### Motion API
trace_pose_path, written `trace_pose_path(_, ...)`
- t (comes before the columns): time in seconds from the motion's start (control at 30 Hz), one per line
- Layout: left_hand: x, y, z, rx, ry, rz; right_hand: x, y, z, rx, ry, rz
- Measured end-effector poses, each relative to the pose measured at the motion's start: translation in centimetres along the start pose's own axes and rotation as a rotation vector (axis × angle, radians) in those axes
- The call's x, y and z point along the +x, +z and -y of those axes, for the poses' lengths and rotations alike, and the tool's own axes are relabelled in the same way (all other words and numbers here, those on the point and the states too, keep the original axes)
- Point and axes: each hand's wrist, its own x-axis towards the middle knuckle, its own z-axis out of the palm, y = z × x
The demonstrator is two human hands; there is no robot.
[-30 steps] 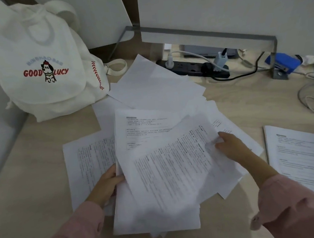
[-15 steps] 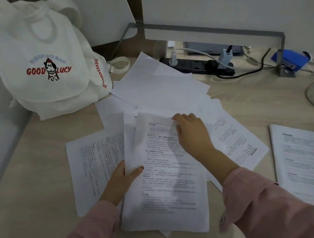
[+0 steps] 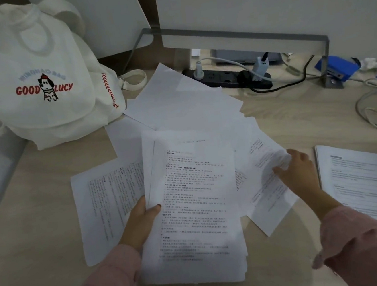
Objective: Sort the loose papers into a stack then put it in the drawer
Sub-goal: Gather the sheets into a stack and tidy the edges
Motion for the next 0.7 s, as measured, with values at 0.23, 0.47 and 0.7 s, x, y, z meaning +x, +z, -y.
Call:
trace_pose_path(0.23, 0.0, 1.1, -0.4, -0.083, -0.056, 0.021, -0.6, -0.3, -2.6, -0.014, 0.067, 0.012)
trace_pose_path(0.47, 0.1, 1.6, 0.0, -0.071, -0.076, -0.003, -0.9, -0.2, -3.0, 0.293, 0.197, -0.157)
trace_pose_path(0.7, 0.4, 1.7, 0.4, -0.08, -0.089, -0.016, -4.0, -0.1, -3.9, 1.18, 0.317, -0.022)
